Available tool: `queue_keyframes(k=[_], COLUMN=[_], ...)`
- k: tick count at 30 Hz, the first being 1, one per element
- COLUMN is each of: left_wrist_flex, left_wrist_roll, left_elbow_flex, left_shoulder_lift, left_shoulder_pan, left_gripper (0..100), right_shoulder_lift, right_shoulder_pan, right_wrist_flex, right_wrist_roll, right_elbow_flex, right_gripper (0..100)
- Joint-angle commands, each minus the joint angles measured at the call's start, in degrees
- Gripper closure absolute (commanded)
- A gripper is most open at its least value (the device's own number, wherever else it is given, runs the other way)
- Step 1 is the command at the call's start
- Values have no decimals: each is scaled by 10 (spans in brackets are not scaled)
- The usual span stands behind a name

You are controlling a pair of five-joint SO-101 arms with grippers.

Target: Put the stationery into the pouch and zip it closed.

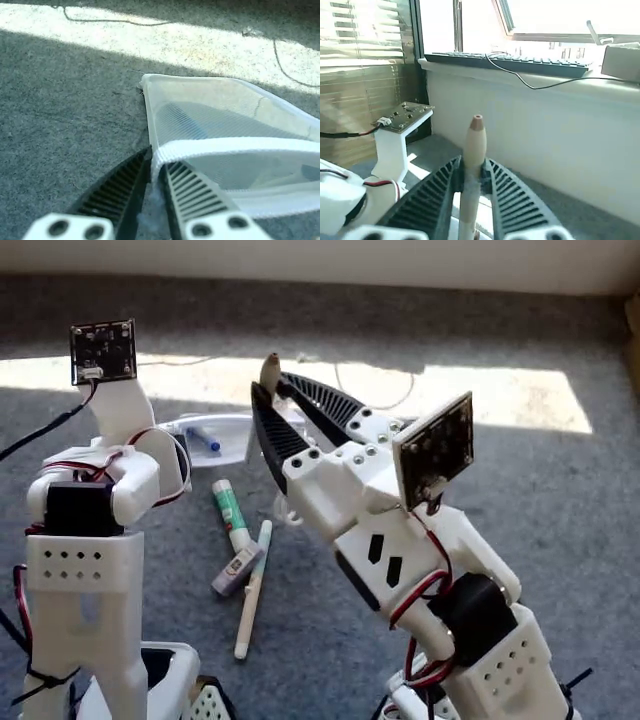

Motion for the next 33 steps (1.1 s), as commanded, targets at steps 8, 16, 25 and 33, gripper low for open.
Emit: queue_keyframes(k=[8, 16, 25, 33], left_wrist_flex=[4, 4, 4, 4], left_wrist_roll=[0, 0, 0, 0], left_elbow_flex=[-29, -29, -29, -30], left_shoulder_lift=[-5, -5, -5, -5], left_shoulder_pan=[12, 11, 9, 8], left_gripper=[994, 994, 994, 994], right_shoulder_lift=[-10, -13, -14, -15], right_shoulder_pan=[-3, 6, -17, -36], right_wrist_flex=[-285, -344, -254, -162], right_wrist_roll=[6, 7, 77, 75], right_elbow_flex=[196, 268, 276, 273], right_gripper=[994, 994, 990, 849])
